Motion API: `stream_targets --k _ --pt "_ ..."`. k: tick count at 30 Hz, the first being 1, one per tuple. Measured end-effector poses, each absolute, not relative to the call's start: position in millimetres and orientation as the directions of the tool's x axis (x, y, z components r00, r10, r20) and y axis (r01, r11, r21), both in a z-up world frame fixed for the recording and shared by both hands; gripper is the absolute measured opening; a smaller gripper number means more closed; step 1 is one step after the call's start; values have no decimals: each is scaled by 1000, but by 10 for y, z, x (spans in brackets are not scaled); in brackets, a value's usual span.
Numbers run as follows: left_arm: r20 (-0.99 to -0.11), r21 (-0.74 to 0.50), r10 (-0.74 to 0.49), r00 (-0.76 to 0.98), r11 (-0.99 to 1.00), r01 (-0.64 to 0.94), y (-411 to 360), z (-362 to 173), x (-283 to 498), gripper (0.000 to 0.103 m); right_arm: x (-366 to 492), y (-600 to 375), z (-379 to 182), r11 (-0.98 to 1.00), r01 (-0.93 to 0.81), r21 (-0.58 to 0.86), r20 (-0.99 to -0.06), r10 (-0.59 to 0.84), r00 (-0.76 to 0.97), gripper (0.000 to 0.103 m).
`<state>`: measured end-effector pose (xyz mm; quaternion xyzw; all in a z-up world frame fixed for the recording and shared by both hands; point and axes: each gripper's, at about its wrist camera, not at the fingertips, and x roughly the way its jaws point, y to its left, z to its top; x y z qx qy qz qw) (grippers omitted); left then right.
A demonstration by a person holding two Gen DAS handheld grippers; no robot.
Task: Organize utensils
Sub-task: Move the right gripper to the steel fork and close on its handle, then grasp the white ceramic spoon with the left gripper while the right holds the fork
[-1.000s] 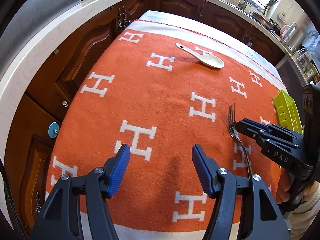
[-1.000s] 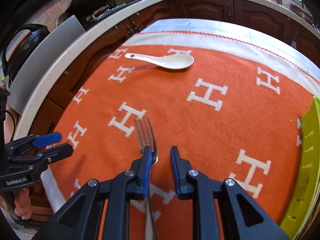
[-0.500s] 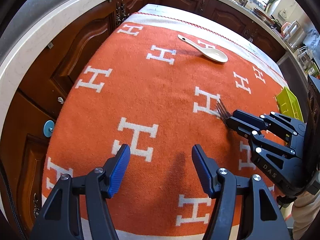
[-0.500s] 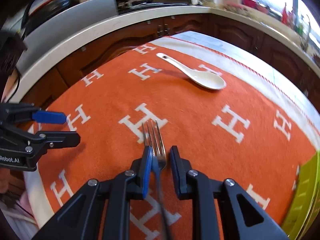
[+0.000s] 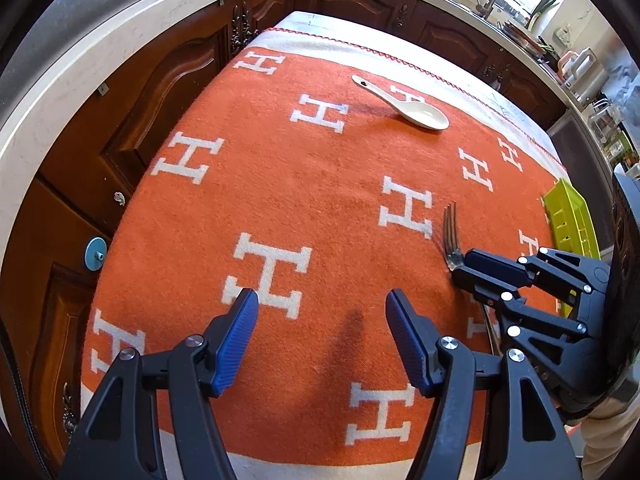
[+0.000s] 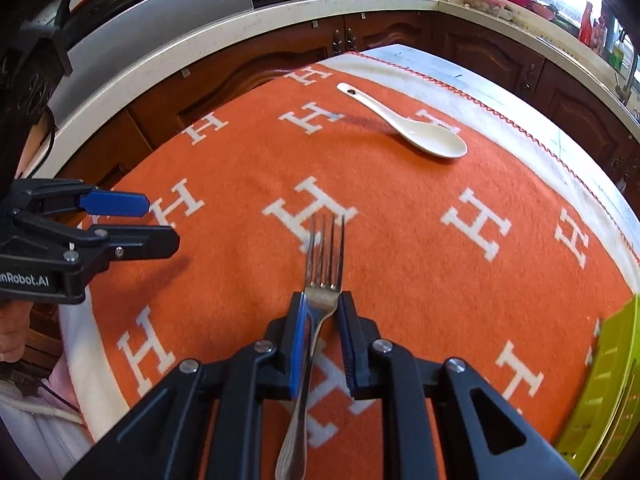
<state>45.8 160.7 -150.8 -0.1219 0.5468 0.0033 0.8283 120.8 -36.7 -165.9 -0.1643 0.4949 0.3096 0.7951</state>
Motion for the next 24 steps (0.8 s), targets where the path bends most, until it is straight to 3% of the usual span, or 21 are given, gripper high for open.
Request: stream_targets --k 3,6,16,24 --pt "-907 -200 -132 400 970 -135 1590 -1506 439 65 1137 -311 -1659 763 -646 30 -889 315 331 5" --pt "-904 -198 -126 409 970 -138 1612 -1471 413 65 1073 -277 -1648 779 -627 1 -888 289 358 5" --pt "-896 -197 -119 428 970 -142 1697 -1361 395 65 1046 -622 -1339 857 -495 142 -845 365 391 4" --pt "-845 -22 -30 534 1000 22 1444 -860 869 66 961 -1075 -939 894 -392 219 -763 407 501 0"
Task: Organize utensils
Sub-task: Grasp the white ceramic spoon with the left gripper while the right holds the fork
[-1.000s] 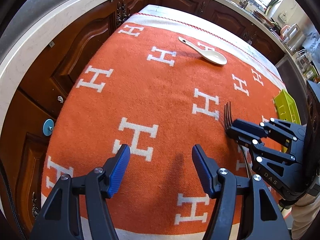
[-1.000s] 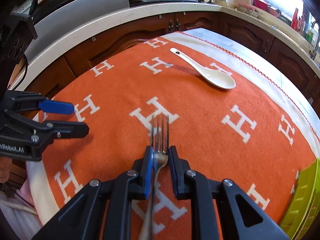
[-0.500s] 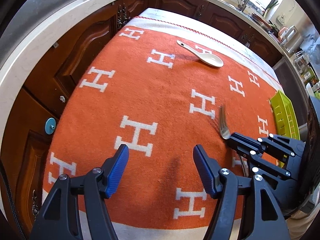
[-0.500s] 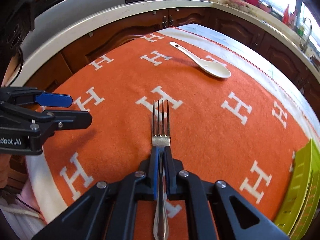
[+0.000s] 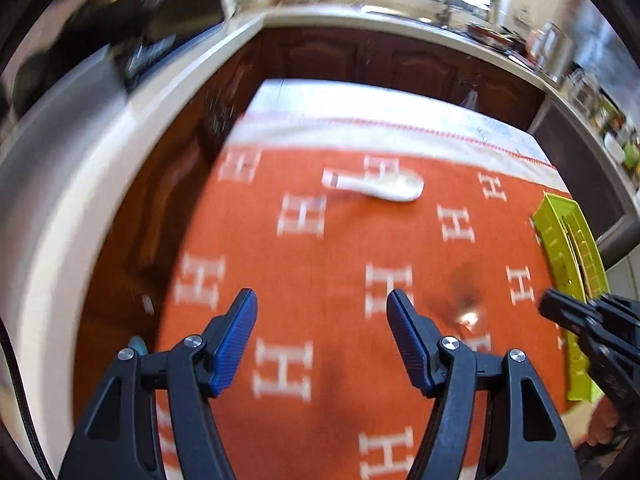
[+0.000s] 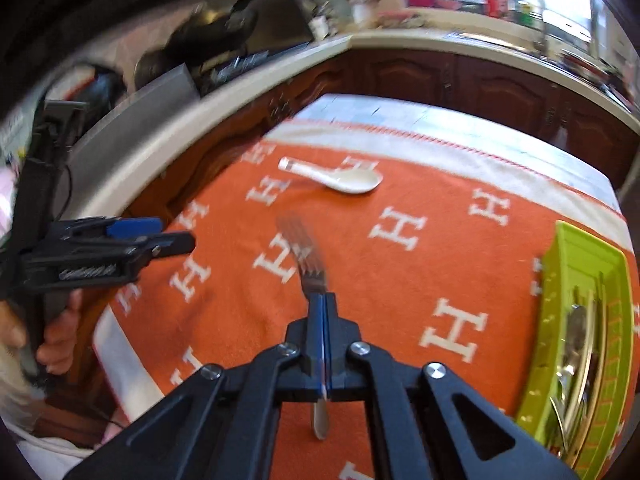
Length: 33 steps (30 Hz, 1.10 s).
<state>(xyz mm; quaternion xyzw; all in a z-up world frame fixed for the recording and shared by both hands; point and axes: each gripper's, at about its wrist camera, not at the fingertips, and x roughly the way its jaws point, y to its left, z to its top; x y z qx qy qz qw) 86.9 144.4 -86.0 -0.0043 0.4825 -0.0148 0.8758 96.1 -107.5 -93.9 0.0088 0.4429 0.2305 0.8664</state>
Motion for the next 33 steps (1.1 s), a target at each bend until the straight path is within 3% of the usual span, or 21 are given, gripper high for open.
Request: stream_targets --k 6,14,21,26,33 --pt "-849 54 -16 528 992 116 1278 -770 1320 67 941 -1162 -988 899 -370 235 -771 404 492 0" --pt "-895 108 -68 441 926 362 1059 -918 2055 72 1020 -1018 -1115 869 -403 287 -774 459 437 0" --pt "-936 100 -64 347 895 435 909 -1317 2648 72 1056 -1096 -1212 867 -380 321 -775 471 422 0" --pt "-943 160 -14 333 857 489 832 -1613 2785 73 1095 -1238 -1278 875 -350 333 -779 465 421 0" --pt "-937 116 -78 341 850 514 879 -1682 2726 73 1150 -1304 -1367 878 -337 342 -786 463 410 0"
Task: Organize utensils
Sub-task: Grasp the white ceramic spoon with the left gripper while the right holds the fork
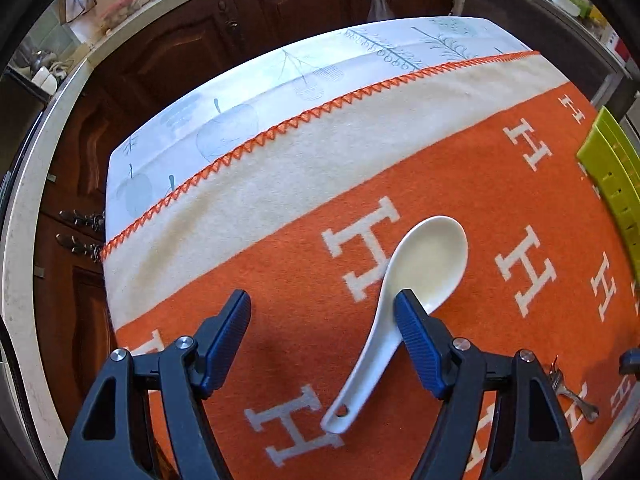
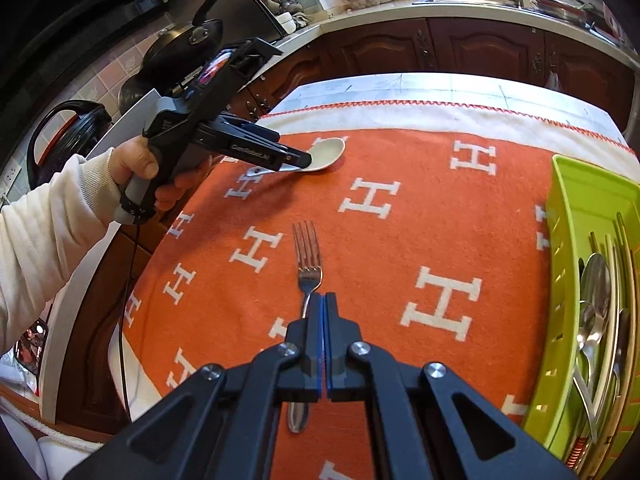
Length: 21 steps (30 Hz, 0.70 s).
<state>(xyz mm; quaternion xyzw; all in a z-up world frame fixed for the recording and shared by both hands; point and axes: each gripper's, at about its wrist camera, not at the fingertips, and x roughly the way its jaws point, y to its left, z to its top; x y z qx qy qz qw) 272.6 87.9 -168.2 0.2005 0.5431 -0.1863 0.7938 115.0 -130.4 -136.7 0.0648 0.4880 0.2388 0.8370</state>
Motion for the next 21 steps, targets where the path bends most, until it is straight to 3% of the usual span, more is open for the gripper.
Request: stream_targets --k 3,5,6,8,10,13,18,20,21 --pt "-928 132 -93 361 823 552 823 -1680 2610 73 1168 -1285 -1393 877 -339 341 -789 463 403 0" --pt "-927 126 -112 359 808 576 764 -1676 2550 67 1175 -1258 -1430 875 -344 342 -793 465 393 0" --pt "-928 124 -114 354 802 584 735 -1681 2525 61 1181 -1247 -1439 875 -345 340 -796 463 391 0" --pt "-917 136 -132 376 783 607 664 -1672 2444 38 1189 -1237 -1457 878 -343 335 -800 457 389 0" --pt "-909 149 -136 393 776 613 604 -1667 2393 27 1195 -1230 -1466 878 -340 338 -801 458 385 0" --pt "-901 160 -131 414 788 595 564 -1668 2368 25 1198 -1227 -1467 878 -340 336 -803 456 385 0" --pt "-901 71 -165 402 857 511 701 -1662 2384 23 1236 -1171 -1427 873 -350 339 -799 464 383 0" --pt "-890 24 -191 414 888 460 812 -1623 2337 3 1273 -1141 -1430 872 -348 345 -802 466 372 0" --pt "-892 -7 -203 403 899 438 858 -1616 2315 2 1291 -1132 -1439 871 -346 349 -805 468 366 0"
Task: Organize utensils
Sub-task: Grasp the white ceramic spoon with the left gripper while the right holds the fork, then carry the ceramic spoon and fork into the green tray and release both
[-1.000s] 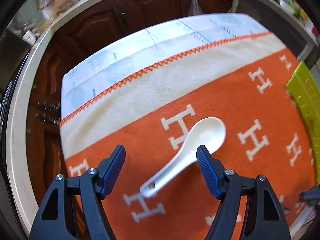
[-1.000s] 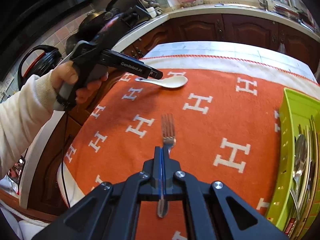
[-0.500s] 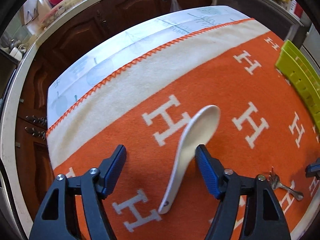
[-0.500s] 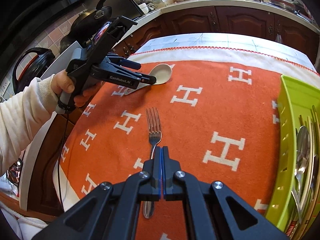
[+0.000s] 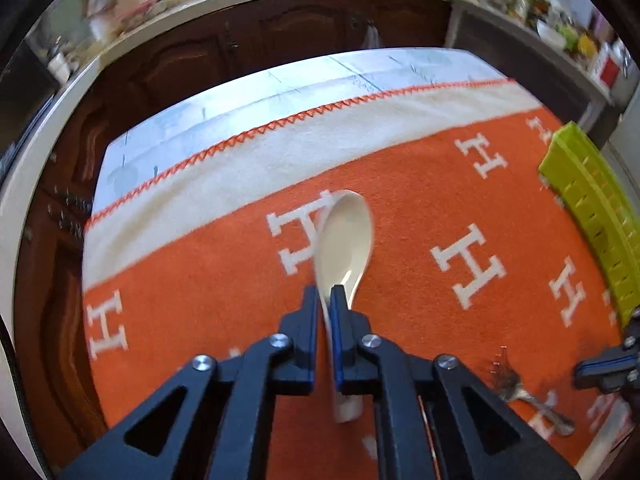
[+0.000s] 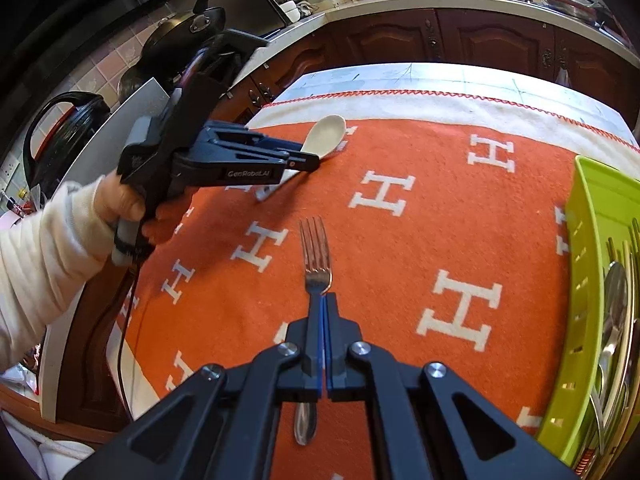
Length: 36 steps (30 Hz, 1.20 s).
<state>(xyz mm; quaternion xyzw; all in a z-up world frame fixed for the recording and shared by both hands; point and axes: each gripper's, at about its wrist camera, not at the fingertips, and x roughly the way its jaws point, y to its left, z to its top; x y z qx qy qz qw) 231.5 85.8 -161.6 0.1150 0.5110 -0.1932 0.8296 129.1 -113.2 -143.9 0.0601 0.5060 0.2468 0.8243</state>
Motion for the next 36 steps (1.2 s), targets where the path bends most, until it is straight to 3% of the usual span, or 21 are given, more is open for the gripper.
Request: stream_targets --k 3,11,21,36 --pt "-895 -56 -213 393 926 374 988 -1646 2180 2 1353 -1088 -1460 869 -341 359 -809 472 350 2" --pt "-882 -184 -280 380 945 269 1267 -1689 2002 1 1568 -976 -1525 862 -353 363 -809 480 340 20" --pt "-861 -260 -311 403 949 176 1491 -1615 1704 1 1748 -822 -1713 853 -416 315 -836 457 303 22" --pt "-834 -322 -333 439 941 102 1601 -1426 1319 1 1495 -761 -1484 811 -509 289 -766 515 386 17"
